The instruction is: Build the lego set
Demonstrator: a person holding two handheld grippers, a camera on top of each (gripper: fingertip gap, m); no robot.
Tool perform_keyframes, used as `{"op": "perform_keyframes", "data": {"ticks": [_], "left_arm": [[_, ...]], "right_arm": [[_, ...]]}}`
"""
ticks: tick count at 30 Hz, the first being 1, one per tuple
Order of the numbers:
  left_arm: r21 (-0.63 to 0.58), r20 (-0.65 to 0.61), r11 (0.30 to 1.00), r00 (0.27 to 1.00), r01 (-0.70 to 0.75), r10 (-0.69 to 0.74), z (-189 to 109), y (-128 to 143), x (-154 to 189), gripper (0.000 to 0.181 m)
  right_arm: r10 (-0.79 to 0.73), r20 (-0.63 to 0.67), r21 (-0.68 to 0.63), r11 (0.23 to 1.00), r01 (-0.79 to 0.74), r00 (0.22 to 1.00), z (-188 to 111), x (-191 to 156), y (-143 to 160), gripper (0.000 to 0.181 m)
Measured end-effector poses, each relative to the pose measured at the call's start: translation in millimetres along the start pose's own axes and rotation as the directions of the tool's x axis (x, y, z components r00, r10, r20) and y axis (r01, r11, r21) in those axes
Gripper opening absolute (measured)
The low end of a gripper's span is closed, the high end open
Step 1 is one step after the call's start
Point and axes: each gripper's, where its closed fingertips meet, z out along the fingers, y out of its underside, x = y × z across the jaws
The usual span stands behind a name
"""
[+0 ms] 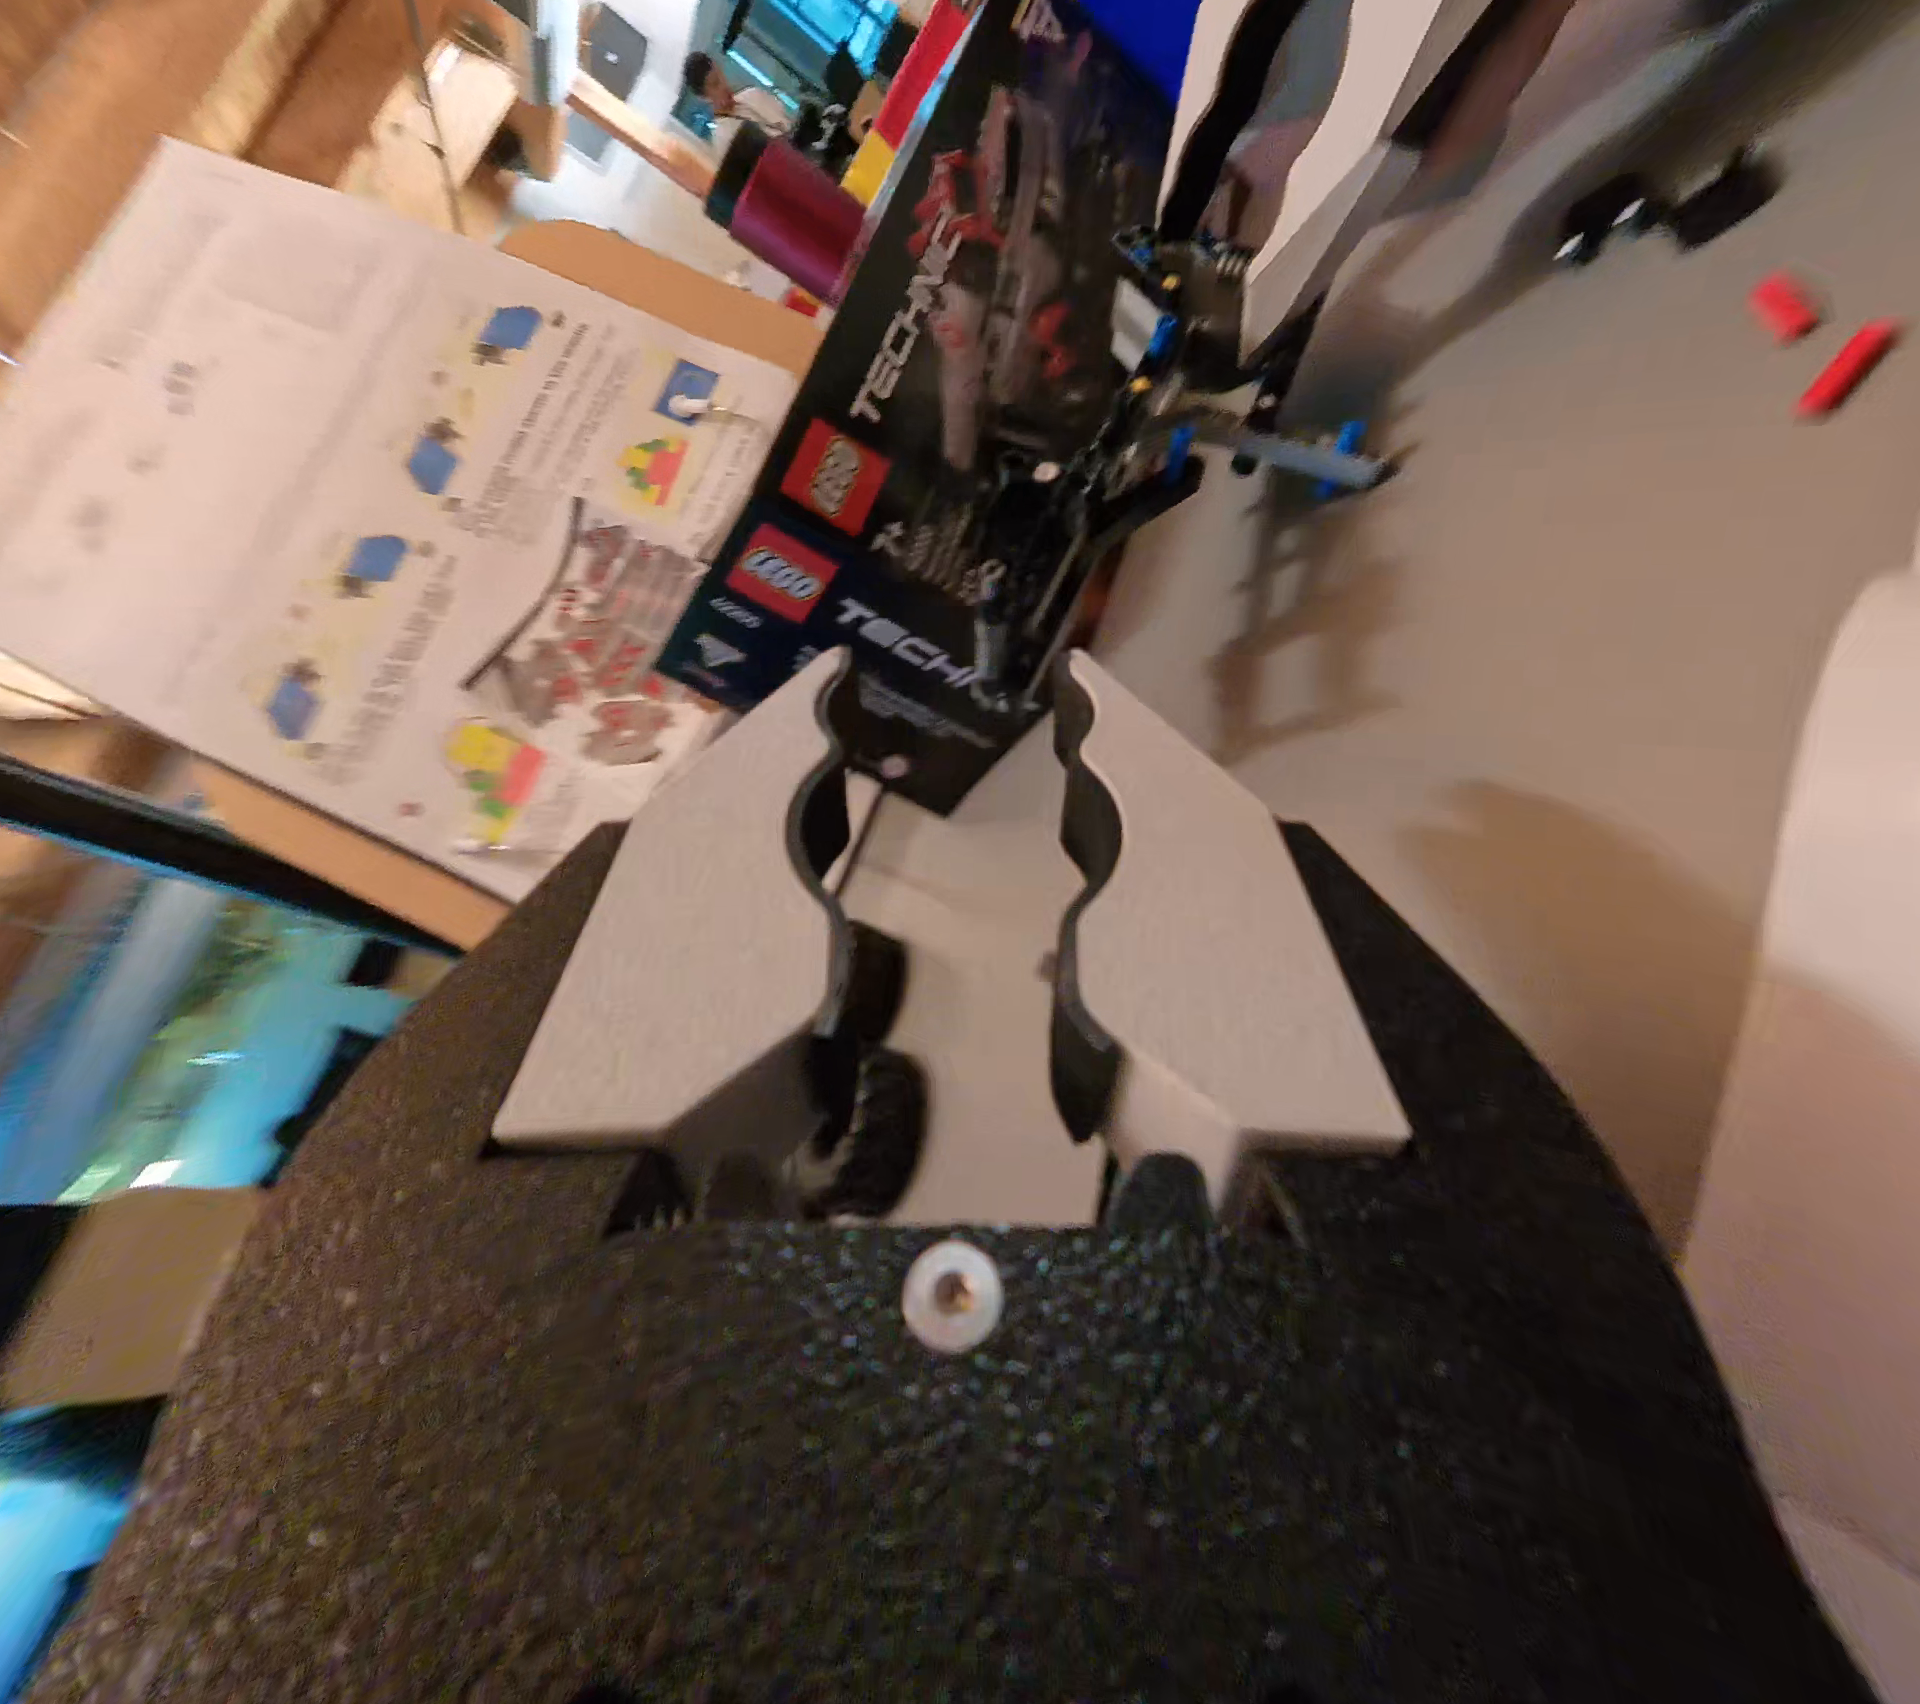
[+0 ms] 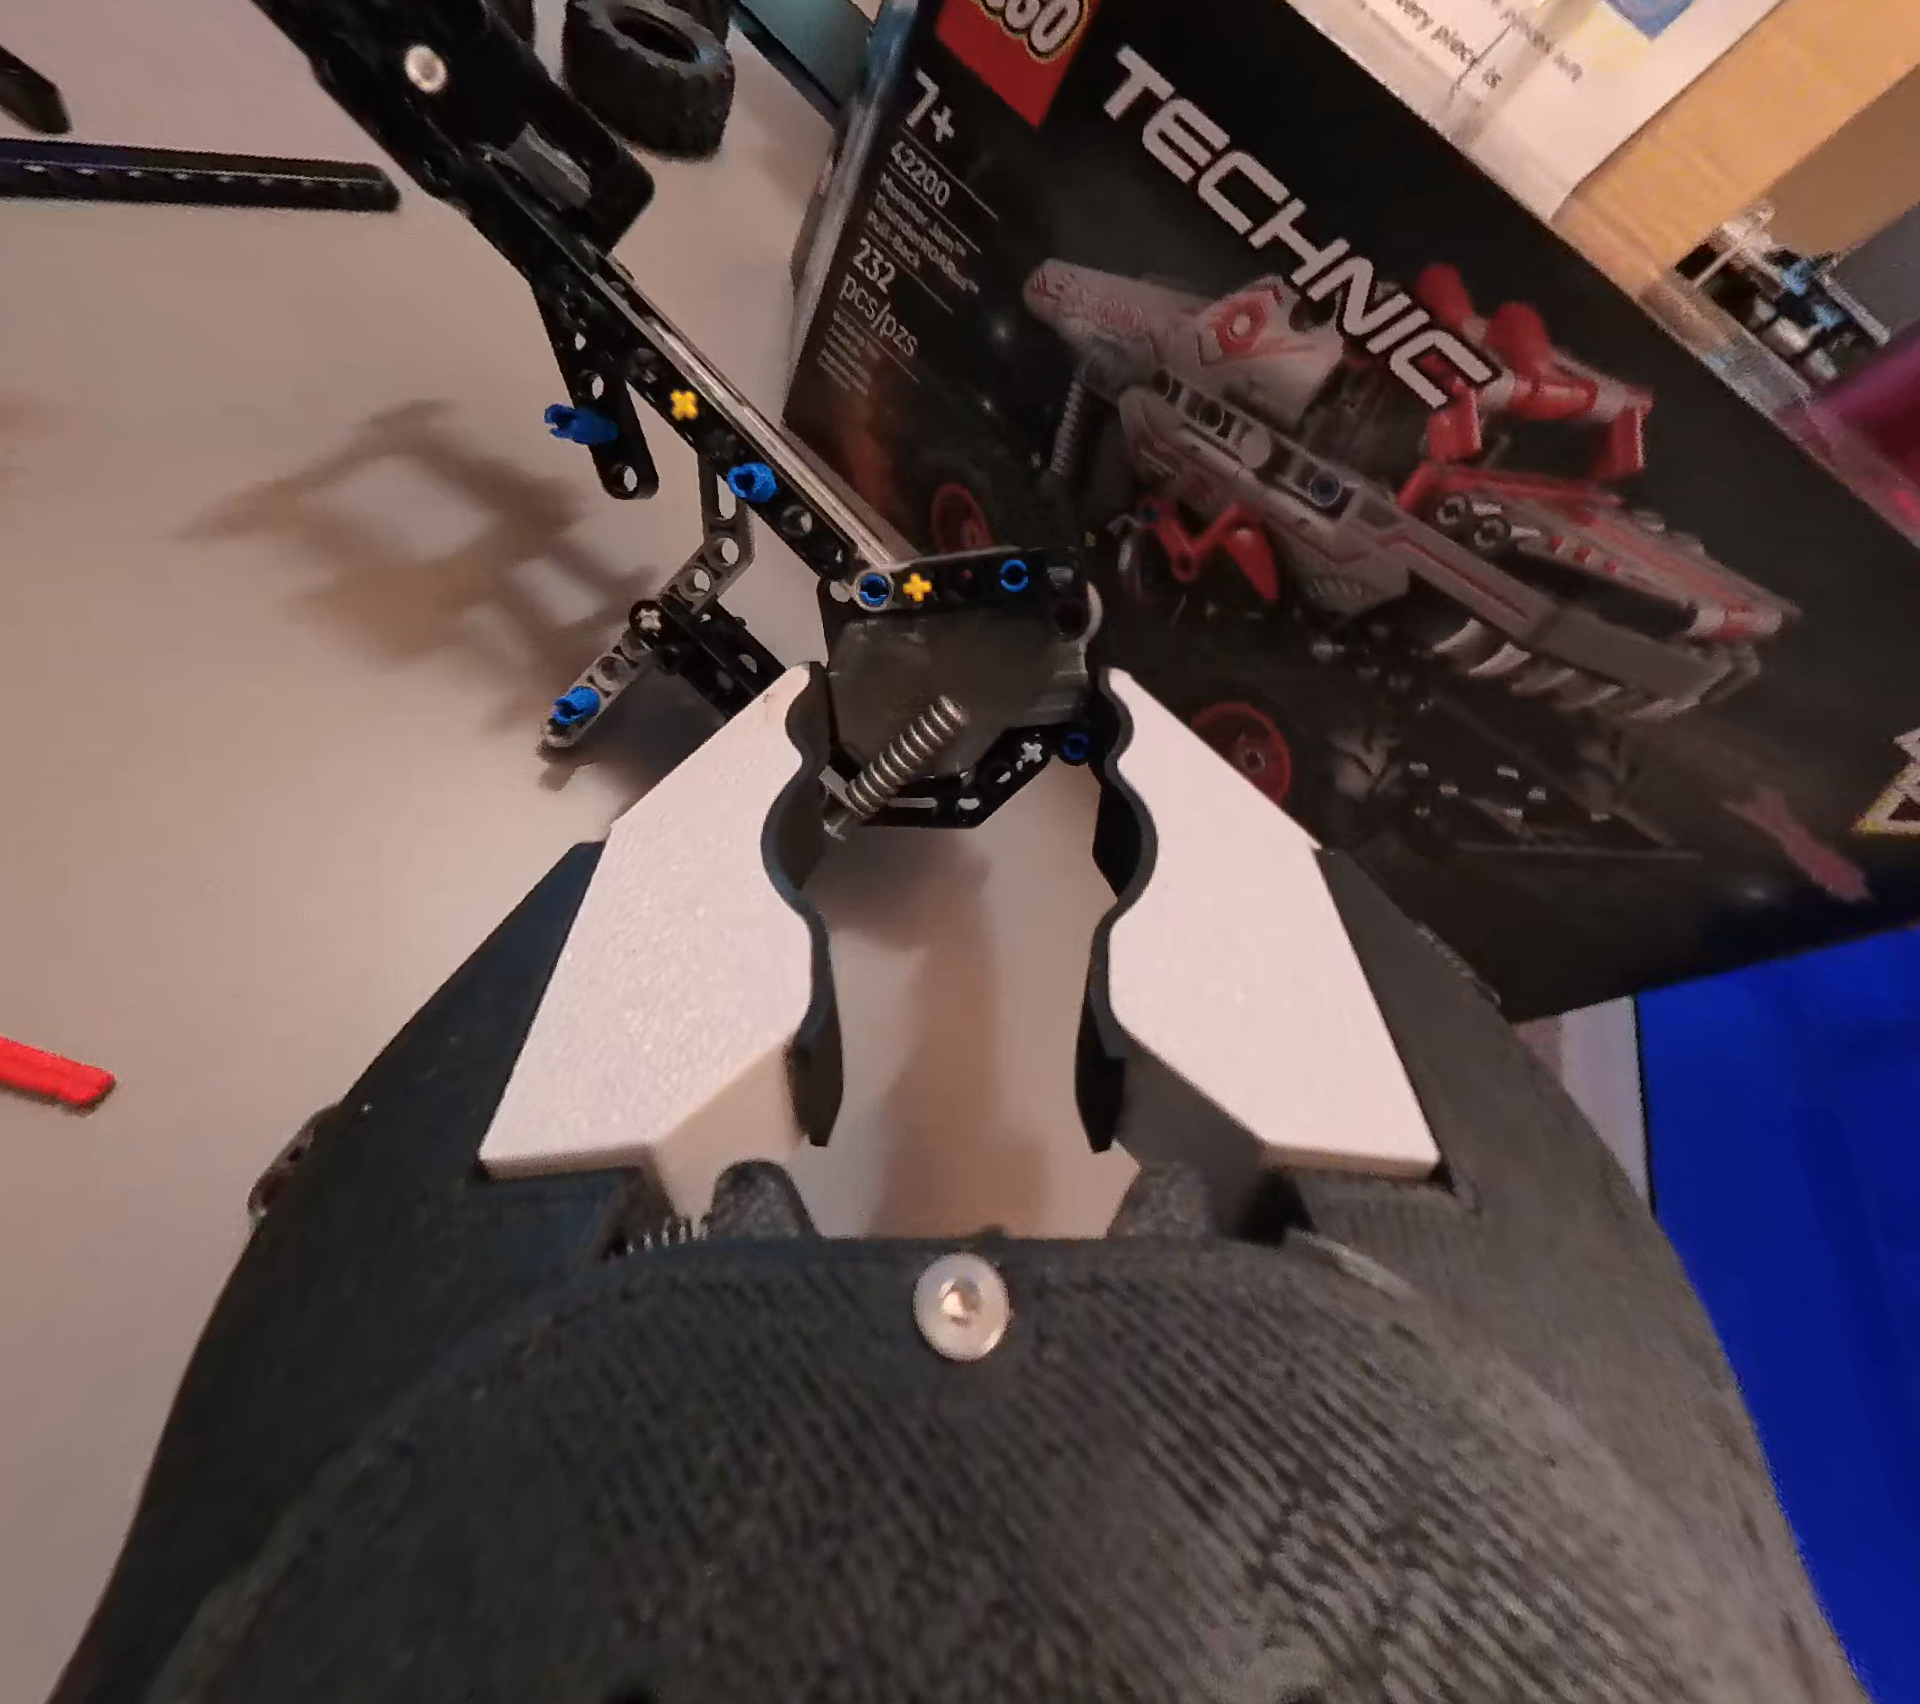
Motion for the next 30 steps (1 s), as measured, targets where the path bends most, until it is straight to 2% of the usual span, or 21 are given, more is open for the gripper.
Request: {"op": "perform_keyframes", "data": {"ticks": [4,10,16,20,24,30], "left_arm": [[-0.023,-0.071,0.991,0.989,0.129,-0.130,8,3,15,0.034],[-0.097,-0.044,0.962,0.964,0.257,-0.262,18,14,16,0.033],[-0.112,-0.121,0.878,0.871,0.465,-0.476,20,14,23,0.051],[-0.118,-0.118,0.842,0.835,0.526,-0.538,19,20,20,0.049],[-0.109,-0.154,0.809,0.795,0.577,-0.587,19,15,23,0.052],[-0.093,-0.090,0.861,0.857,0.499,-0.507,17,18,20,0.048]], "right_arm": [[-0.011,-0.054,-0.016,1.000,0.010,0.998,-8,4,3,0.048],[-0.104,-0.148,0.038,0.993,0.110,0.984,-16,4,-3,0.047],[-0.135,-0.153,0.061,0.987,0.146,0.979,-16,3,-6,0.047],[-0.167,-0.153,0.084,0.980,0.181,0.974,-16,2,-8,0.047],[-0.182,-0.160,0.093,0.976,0.199,0.970,-16,1,-10,0.047],[-0.184,-0.163,0.092,0.975,0.201,0.969,-16,2,-10,0.047]]}}
